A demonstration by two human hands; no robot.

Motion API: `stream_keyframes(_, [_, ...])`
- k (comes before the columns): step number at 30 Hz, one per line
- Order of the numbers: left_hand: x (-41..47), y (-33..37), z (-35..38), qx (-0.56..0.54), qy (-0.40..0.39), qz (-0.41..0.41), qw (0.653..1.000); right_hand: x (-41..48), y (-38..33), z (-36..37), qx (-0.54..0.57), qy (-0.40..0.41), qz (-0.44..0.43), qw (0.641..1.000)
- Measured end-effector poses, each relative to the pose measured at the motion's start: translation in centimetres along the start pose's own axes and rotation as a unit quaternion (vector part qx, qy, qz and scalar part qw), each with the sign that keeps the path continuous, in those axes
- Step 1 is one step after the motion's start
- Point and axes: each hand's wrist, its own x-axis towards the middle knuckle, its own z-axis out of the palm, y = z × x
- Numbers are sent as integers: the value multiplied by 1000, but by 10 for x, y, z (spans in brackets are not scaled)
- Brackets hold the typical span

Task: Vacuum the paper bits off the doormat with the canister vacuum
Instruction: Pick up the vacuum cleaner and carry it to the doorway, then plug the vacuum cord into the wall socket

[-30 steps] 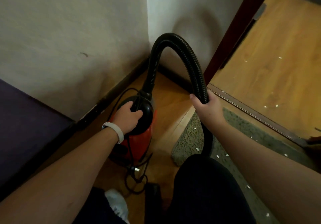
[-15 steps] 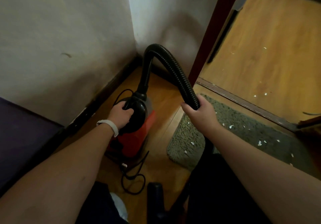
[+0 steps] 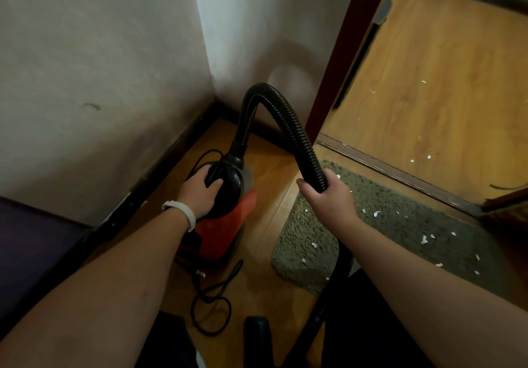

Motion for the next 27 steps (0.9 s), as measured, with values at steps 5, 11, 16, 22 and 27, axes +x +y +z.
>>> stream_keyframes(5, [-2, -5, -1, 26, 38, -9, 999, 7, -3, -6, -21, 2, 8, 1000])
stream_keyframes(11, [-10, -10, -9, 89, 102, -44, 990, 14, -9, -13, -36, 13, 9, 999])
stream_keyframes(16, [-26, -11, -25, 99, 95, -31, 990, 5, -15, -15, -33, 42, -2, 999])
stream_keyframes(22, [-62, 16, -40, 29, 72, 38, 996, -7, -28, -11, -62, 107, -51, 991])
stream_keyframes(27, [-108, 40, -59, -4, 114, 110, 987, -26, -54, 5, -87, 83, -82, 989])
